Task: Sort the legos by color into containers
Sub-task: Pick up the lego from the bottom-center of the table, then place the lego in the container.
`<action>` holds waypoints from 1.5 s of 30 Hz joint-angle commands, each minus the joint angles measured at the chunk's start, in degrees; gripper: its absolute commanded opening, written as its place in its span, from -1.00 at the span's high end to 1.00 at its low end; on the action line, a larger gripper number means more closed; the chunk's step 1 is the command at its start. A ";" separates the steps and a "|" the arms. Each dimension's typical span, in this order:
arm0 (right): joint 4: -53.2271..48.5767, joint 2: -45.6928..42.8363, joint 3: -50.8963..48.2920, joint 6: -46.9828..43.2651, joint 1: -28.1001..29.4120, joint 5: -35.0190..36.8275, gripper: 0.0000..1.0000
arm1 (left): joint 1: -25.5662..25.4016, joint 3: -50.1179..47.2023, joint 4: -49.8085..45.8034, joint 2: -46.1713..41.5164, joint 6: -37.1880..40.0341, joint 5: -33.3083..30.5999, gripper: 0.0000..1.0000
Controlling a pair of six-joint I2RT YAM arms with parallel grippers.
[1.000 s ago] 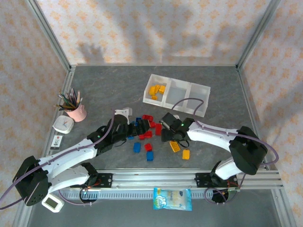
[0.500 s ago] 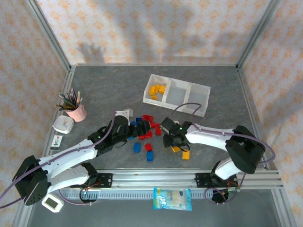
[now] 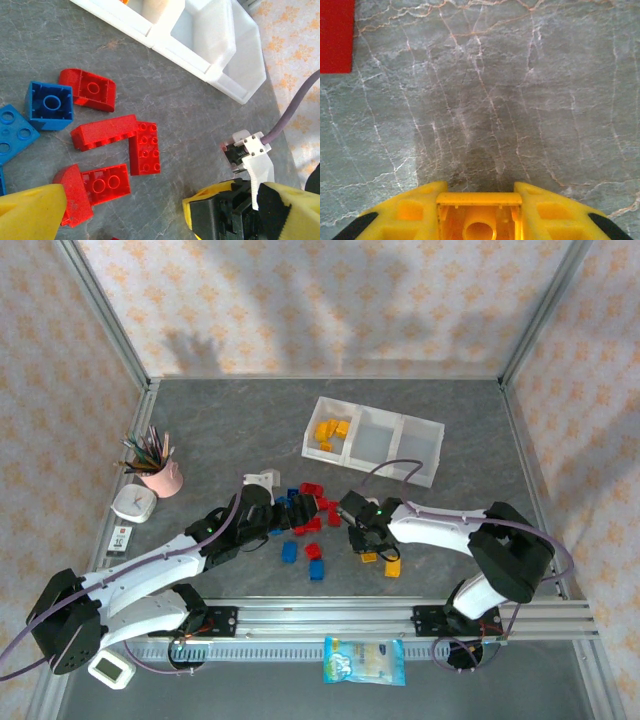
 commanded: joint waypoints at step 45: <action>2.51 35.47 64.86 -16.34 -17.67 8.92 -0.04 | 16.41 9.46 0.10 5.30 9.33 2.73 -0.98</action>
